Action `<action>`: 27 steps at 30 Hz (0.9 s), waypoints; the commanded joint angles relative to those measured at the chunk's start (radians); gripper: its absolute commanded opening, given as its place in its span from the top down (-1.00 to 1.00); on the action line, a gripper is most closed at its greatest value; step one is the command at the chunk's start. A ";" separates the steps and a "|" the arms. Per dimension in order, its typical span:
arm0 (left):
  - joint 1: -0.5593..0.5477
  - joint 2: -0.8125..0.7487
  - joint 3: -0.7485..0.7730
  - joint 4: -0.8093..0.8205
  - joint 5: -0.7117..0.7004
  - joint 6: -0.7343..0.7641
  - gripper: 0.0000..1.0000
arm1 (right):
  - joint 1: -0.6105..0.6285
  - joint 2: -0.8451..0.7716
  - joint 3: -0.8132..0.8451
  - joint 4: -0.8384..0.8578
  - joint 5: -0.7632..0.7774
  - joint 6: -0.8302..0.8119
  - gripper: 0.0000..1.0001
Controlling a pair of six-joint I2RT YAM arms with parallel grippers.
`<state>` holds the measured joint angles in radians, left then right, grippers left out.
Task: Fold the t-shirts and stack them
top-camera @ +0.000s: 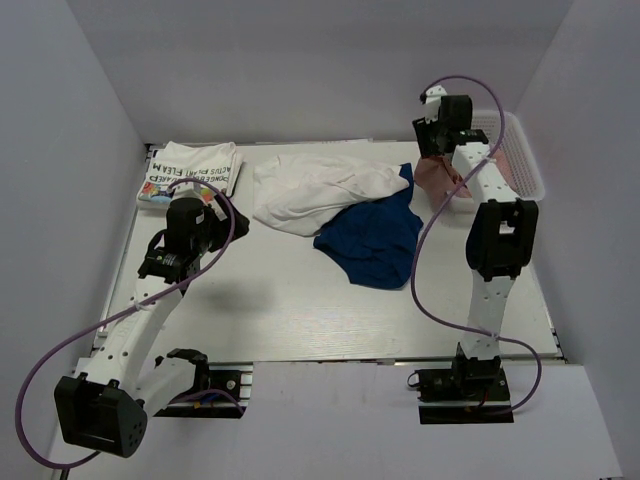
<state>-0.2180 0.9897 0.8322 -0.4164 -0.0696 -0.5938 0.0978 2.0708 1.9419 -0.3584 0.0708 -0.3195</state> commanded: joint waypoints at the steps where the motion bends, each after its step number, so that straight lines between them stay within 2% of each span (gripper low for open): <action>1: -0.003 -0.019 0.001 0.018 0.027 0.025 -1.00 | -0.017 0.084 0.077 -0.059 0.090 -0.049 -0.26; 3: -0.003 -0.019 0.001 0.027 0.027 0.025 -1.00 | -0.013 0.109 0.094 -0.053 0.132 -0.033 -0.26; 6: -0.003 -0.019 0.001 0.036 0.037 0.025 -1.00 | -0.013 0.138 0.121 -0.045 0.179 -0.001 0.15; 7: -0.003 -0.019 0.001 0.036 0.037 0.025 -1.00 | -0.015 0.135 0.120 -0.039 0.181 0.011 0.37; 8: -0.003 -0.019 0.001 0.036 0.037 0.025 -1.00 | -0.015 0.124 0.112 -0.031 0.175 0.020 0.44; 11: -0.003 0.000 0.001 0.036 0.037 0.025 -1.00 | -0.017 0.076 0.075 -0.021 0.121 0.023 0.48; 13: -0.003 0.009 0.001 0.036 0.047 0.025 -1.00 | -0.015 0.060 0.075 -0.016 0.092 0.026 0.39; 18: -0.003 0.009 0.001 0.045 0.056 0.034 -1.00 | -0.021 0.017 0.094 -0.017 0.069 0.053 0.39; 20: -0.003 0.009 0.001 0.045 0.056 0.034 -1.00 | -0.021 0.012 0.069 -0.017 0.075 0.047 0.32; 21: -0.003 0.009 0.001 0.045 0.056 0.034 -1.00 | -0.023 0.008 0.063 -0.011 0.075 0.043 0.38; 23: -0.003 0.009 0.001 0.045 0.056 0.034 -1.00 | -0.023 0.008 0.043 -0.010 0.093 0.046 0.73; 24: -0.003 0.009 0.001 0.045 0.056 0.034 -1.00 | -0.029 0.008 0.043 -0.014 0.095 0.049 0.73; 25: -0.003 0.009 0.001 0.045 0.056 0.043 -1.00 | -0.029 0.012 0.045 -0.019 0.084 0.048 0.61; 27: -0.003 0.009 0.001 0.045 0.065 0.043 -1.00 | -0.027 0.017 0.040 -0.043 0.037 0.011 0.17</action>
<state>-0.2180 1.0065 0.8322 -0.3859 -0.0273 -0.5659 0.0776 2.1082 1.9938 -0.3935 0.1493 -0.2718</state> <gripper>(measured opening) 0.997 0.343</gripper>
